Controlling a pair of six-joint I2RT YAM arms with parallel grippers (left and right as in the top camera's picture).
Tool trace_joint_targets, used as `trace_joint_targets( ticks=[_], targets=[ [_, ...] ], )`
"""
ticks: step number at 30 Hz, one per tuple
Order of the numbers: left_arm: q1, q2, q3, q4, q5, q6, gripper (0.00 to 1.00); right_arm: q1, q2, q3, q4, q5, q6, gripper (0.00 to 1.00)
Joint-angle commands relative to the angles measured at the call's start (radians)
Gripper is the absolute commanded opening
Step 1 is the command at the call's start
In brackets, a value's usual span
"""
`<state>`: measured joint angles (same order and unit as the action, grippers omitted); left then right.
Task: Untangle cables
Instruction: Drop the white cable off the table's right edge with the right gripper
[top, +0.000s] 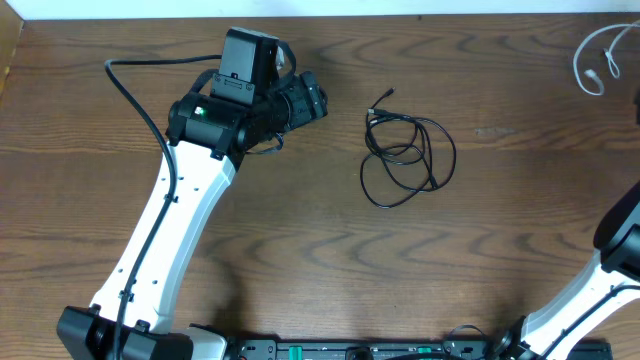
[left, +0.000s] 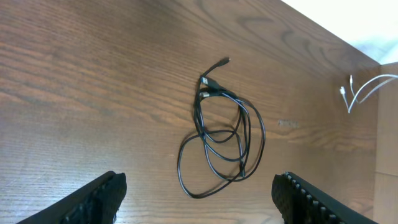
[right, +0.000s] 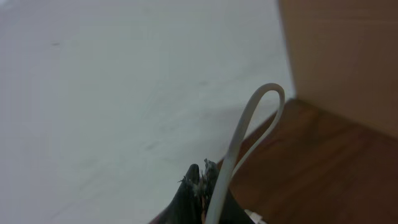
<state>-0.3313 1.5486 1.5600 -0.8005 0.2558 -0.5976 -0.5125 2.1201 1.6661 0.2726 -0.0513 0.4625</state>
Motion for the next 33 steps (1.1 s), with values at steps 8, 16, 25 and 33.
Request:
trace_joint_targets(
  ticks=[8,16,25,33],
  targets=[
    [-0.002,0.013,-0.006,0.056,-0.014,0.018,0.80,-0.058,0.027,0.182,-0.230,-0.068,-0.096,0.01],
    [-0.002,0.013,-0.006,0.057,-0.013,0.018,0.80,-0.053,0.027,0.385,-0.432,-0.063,-0.217,0.36],
    [-0.002,0.013,-0.006,0.053,-0.013,0.018,0.80,-0.052,0.027,0.385,-0.635,-0.072,-0.217,0.99],
    [-0.018,0.015,-0.006,0.046,-0.010,0.100,0.80,-0.033,-0.011,0.385,-0.892,-0.462,-0.269,0.99]
  ],
)
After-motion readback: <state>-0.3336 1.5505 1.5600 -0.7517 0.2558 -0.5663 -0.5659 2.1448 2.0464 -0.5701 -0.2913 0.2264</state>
